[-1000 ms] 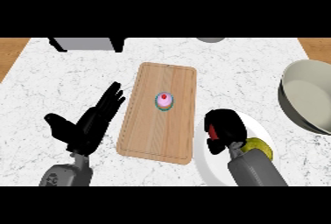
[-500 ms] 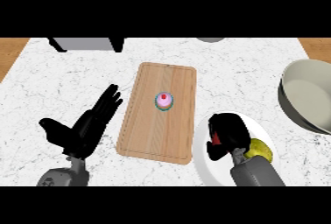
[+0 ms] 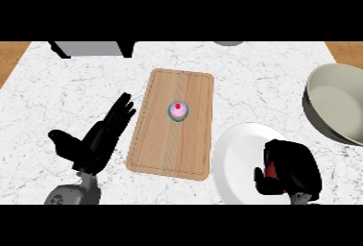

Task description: Pick the tomato from the plate and place it in the bowl

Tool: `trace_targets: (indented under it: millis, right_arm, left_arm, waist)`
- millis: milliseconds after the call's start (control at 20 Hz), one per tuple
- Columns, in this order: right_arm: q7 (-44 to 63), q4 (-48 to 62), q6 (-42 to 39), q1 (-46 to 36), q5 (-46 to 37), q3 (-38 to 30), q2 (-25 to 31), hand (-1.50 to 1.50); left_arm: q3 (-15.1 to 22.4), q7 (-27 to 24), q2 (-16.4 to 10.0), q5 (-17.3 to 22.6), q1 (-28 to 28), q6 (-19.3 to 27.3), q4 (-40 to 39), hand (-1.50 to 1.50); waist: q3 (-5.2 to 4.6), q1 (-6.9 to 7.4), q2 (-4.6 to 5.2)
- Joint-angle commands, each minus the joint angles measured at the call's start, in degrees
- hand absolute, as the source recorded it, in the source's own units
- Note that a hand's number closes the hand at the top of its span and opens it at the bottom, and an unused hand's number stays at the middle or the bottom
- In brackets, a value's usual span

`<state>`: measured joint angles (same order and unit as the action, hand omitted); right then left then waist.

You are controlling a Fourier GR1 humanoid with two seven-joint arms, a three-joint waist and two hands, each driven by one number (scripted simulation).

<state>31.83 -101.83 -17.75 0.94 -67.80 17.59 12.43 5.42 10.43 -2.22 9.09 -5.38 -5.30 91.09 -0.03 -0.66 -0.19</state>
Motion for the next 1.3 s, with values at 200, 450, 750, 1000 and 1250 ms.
trace_targets:
  millis: [200,450,750,1000,1250]
  right_arm:
    - [8.36,-28.8,-8.53,4.21,0.0,0.63,-0.48,1.5]
    - [15.54,-38.73,-15.08,-1.21,-4.42,1.92,-1.53,1.5]
    - [14.78,-41.35,-26.47,-12.33,5.38,-14.6,-0.12,1.5]
    - [11.31,-32.3,-23.66,-21.69,5.1,-21.26,-1.24,1.5]
    - [2.91,-26.43,-20.45,-21.46,9.67,-32.88,4.32,1.5]
  left_arm:
    - [0.55,1.71,0.68,-0.9,-0.93,1.26,1.19,0.0]
    - [-1.66,-0.35,-0.9,0.87,-0.81,-1.26,-0.63,0.0]
    - [0.41,0.85,-0.2,-0.52,0.89,-0.63,1.98,0.0]
    - [-0.43,-1.85,0.63,-0.01,-0.3,-1.49,-1.96,0.0]
    - [0.52,1.46,1.75,-1.49,-1.31,1.02,0.22,0.0]
  waist:
    - [-0.02,-0.26,-0.18]
    - [-0.04,0.39,0.03]
    - [0.01,0.6,0.08]
    - [0.02,0.75,0.2]
    - [0.07,0.64,0.17]
